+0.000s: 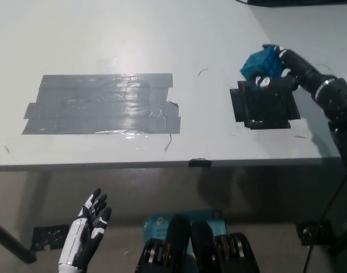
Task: A person hands a rubik's cube to the robot and rhe robot picks it up with its right hand and places it on the black spot on the desk infron tof it
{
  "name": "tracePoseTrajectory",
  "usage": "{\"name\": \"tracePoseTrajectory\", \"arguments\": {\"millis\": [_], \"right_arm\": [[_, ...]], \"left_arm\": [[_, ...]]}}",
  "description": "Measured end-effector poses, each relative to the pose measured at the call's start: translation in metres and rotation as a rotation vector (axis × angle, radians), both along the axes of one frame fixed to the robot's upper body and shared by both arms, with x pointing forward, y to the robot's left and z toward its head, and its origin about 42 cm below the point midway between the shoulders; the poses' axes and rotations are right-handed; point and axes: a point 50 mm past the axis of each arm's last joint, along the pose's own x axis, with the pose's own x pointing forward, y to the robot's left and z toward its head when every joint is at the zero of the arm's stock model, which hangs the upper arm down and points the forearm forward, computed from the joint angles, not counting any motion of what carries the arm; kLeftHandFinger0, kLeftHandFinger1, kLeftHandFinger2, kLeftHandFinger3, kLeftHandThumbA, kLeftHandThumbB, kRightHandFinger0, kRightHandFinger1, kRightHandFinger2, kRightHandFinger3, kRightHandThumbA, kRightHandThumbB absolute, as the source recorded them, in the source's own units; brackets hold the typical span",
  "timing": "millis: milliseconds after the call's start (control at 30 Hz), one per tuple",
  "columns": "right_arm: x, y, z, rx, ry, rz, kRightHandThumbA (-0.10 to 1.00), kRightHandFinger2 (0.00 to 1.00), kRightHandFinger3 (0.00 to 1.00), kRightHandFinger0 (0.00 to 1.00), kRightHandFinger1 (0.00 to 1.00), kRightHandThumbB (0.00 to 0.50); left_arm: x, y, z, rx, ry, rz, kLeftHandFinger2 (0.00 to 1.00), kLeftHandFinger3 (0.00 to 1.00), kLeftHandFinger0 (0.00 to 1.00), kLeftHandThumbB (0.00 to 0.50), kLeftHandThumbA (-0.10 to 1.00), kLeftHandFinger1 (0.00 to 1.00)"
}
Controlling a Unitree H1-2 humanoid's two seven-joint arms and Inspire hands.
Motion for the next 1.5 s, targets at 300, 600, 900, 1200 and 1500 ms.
{"name": "tracePoseTrajectory", "arguments": {"millis": [300,600,900,1200,1500], "right_arm": [[-0.002,0.000,-0.021,-0.014,0.055,-0.009,0.37,1.00,1.00,1.00,1.00,0.300],[-0.001,0.003,0.000,0.076,-0.010,0.003,0.34,1.00,1.00,1.00,1.00,0.323],[-0.020,0.009,0.102,0.294,-0.336,0.061,0.58,1.00,1.00,1.00,1.00,0.366],[-0.060,0.023,0.186,0.342,-0.592,0.148,0.57,1.00,1.00,1.00,1.00,0.371],[-0.054,0.034,0.192,0.259,-0.526,0.183,0.79,1.00,1.00,1.00,1.00,0.500]], "left_arm": [[0.001,0.000,0.001,0.005,-0.003,-0.002,1.00,1.00,0.86,0.000,0.76,0.94],[0.001,0.002,0.001,0.013,-0.001,-0.008,1.00,1.00,0.89,0.004,0.81,0.97],[0.005,0.002,0.003,0.014,-0.007,-0.014,1.00,1.00,0.87,0.000,0.84,0.96],[0.009,0.004,0.003,0.022,-0.009,-0.016,1.00,1.00,0.89,0.003,0.85,0.97],[0.011,0.005,0.006,0.027,-0.016,-0.024,1.00,1.00,0.89,0.012,0.85,0.96]]}}
